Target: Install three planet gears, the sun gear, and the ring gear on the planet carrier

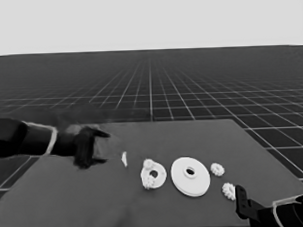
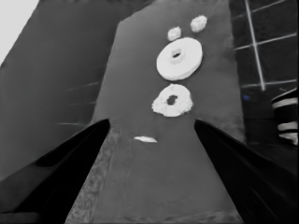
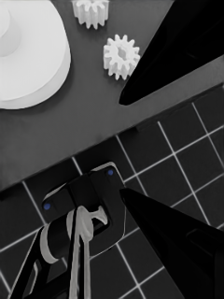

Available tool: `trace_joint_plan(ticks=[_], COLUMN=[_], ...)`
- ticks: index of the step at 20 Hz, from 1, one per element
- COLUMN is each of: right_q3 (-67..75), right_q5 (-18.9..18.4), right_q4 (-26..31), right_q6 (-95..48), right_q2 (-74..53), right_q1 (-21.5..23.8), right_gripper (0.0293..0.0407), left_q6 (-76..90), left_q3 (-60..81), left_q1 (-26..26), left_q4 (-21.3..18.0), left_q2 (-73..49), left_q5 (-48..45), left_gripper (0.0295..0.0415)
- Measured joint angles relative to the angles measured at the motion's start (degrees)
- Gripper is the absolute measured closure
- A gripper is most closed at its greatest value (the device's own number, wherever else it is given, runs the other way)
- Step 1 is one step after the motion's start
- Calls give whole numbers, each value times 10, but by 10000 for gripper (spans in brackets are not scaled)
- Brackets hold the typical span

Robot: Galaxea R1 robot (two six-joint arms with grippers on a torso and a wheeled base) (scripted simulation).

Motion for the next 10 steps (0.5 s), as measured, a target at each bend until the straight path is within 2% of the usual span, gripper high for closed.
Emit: trace_joint_plan(ticks=[2,6,7,8,10], right_q3=[0,0,-152,-307,-490], right_q5=[0,0,-48,-87,-131], right_q4=[0,0,214,274,308], right_q6=[0,0,160,229,276], right_q2=[0,0,76,145,232], right_q1=[0,0,160,203,211], right_gripper=[315,315,304,307,313], left_q6=[81,119,121,123,124], left_q3=[78,113,115,117,118], left_q1=[-18,-26,-27,-27,-27], left_q4=[7,11,11,11,12], left_q2=[-82,-119,-121,-122,-123], left_q5=[-38,-56,-57,-57,-58], left_gripper=[325,326,326,326,326])
